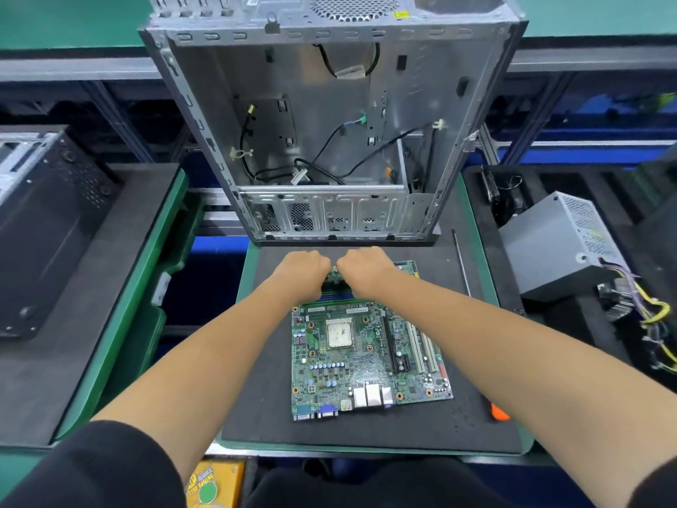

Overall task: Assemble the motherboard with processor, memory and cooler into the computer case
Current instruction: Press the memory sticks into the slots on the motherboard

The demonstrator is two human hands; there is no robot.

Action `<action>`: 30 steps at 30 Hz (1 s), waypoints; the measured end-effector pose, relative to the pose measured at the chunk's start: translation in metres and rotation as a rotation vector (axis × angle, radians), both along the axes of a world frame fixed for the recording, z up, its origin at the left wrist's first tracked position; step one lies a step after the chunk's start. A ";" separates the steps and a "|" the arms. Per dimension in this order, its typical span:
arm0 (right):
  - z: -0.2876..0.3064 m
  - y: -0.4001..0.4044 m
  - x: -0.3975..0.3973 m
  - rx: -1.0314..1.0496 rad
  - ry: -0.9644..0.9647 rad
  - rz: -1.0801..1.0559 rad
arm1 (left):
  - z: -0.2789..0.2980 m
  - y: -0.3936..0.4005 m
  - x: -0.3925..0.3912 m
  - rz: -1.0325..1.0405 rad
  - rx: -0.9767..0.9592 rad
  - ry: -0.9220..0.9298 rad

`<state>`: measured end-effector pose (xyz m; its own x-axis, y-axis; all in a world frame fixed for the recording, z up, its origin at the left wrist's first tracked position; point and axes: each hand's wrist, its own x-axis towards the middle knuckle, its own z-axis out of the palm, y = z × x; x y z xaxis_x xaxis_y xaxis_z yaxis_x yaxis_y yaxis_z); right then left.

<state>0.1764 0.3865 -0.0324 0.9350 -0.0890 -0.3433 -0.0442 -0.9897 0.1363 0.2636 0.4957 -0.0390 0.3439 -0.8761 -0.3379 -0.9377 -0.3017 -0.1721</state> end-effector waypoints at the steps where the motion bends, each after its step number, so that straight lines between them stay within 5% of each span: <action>1: -0.001 -0.001 0.000 0.007 -0.003 0.002 | -0.002 0.001 0.001 0.005 -0.008 0.005; 24: 0.006 -0.004 -0.007 0.193 0.002 -0.114 | 0.003 0.010 -0.001 0.161 -0.010 0.201; 30: 0.005 -0.038 -0.044 0.619 -0.352 -0.660 | 0.004 0.041 0.008 0.752 -0.571 0.531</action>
<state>0.1326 0.3482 -0.0274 0.8202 -0.5298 -0.2158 -0.5545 -0.6434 -0.5278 0.2714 0.5368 -0.0353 0.7891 -0.5768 -0.2112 -0.3917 -0.7374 0.5502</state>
